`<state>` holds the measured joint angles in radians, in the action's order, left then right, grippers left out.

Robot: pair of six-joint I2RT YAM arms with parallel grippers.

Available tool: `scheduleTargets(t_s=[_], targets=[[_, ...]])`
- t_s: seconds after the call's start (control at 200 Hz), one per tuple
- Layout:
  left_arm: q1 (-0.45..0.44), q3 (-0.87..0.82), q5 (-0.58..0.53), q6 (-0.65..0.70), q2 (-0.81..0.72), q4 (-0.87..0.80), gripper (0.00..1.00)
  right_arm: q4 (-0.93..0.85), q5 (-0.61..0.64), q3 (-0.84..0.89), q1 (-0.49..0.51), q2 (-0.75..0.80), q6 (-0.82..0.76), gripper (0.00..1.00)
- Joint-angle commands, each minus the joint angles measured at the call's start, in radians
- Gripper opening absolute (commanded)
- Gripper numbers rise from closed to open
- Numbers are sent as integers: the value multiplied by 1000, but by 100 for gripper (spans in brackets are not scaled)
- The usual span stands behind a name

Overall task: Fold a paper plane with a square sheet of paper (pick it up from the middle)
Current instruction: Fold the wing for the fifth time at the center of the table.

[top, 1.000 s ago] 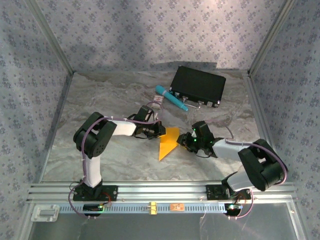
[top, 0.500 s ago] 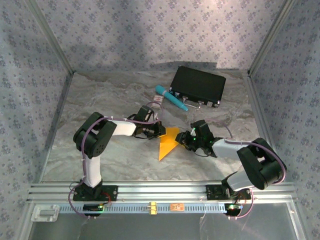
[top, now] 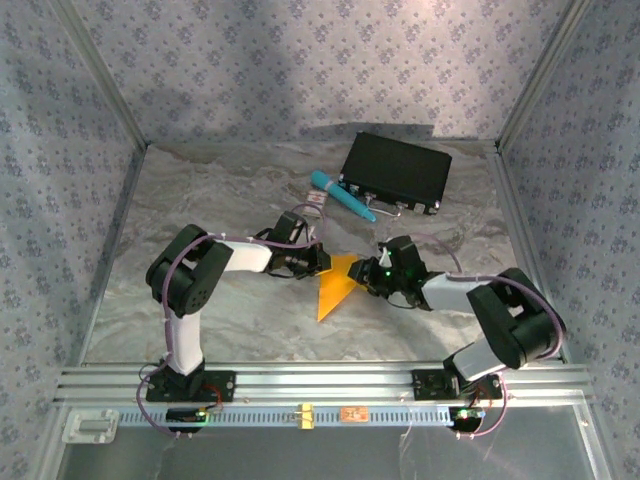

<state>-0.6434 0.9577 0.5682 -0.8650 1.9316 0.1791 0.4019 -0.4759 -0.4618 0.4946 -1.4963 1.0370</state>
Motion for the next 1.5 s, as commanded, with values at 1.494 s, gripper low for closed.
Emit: scheduleTargets(t_s=[1.494], targets=[[-3, -27, -15, -5, -26, -54, 5, -101, -214, -172, -91, -205, -272, 14]])
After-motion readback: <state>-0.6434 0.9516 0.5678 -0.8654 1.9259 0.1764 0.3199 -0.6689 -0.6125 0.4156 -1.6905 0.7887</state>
